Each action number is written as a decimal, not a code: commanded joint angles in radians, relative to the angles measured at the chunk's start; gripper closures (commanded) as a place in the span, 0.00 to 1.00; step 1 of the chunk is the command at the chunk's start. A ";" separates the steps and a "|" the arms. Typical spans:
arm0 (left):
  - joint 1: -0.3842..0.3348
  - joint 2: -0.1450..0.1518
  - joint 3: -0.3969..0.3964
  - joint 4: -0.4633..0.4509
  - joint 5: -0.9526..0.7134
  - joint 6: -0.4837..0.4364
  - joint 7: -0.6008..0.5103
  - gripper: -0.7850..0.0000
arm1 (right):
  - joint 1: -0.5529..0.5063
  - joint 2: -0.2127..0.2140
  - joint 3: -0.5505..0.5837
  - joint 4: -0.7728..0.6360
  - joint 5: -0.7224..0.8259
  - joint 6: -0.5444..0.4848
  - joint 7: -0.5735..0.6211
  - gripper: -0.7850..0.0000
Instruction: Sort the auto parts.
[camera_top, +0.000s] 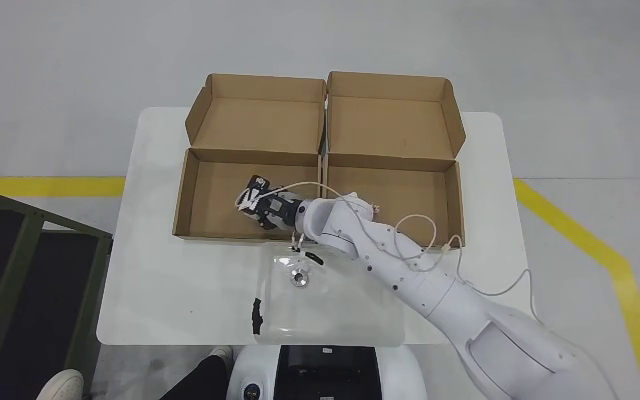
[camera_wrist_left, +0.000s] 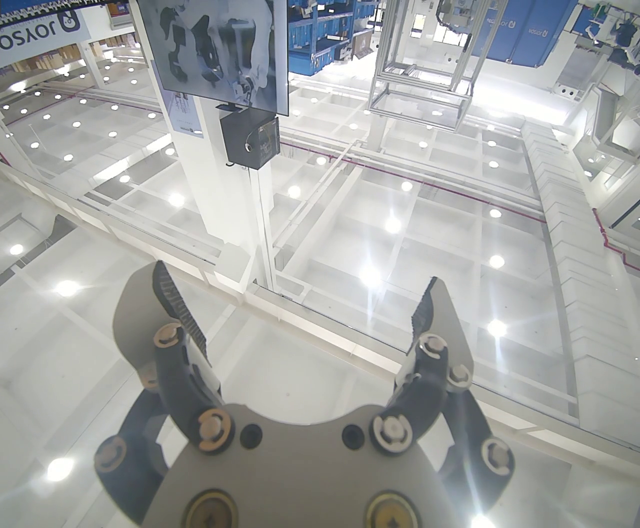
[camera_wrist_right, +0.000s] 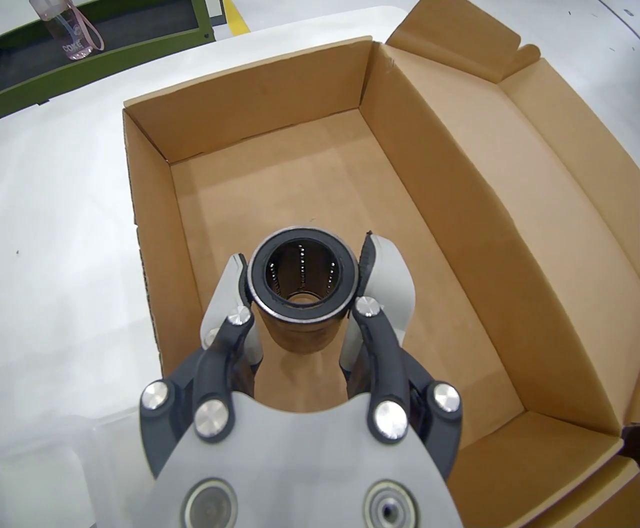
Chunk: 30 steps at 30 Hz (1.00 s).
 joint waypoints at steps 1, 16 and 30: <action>0.000 0.000 0.000 0.000 0.000 0.000 0.000 0.00 | -0.003 -0.002 0.004 0.003 -0.005 -0.007 0.004 0.41; 0.000 0.000 0.000 0.000 0.000 0.000 0.000 0.00 | -0.031 0.003 0.077 -0.148 -0.045 -0.050 0.054 0.00; 0.000 0.000 0.000 0.000 0.000 0.000 0.000 0.00 | -0.215 0.066 0.197 -0.576 -0.016 -0.177 0.308 0.00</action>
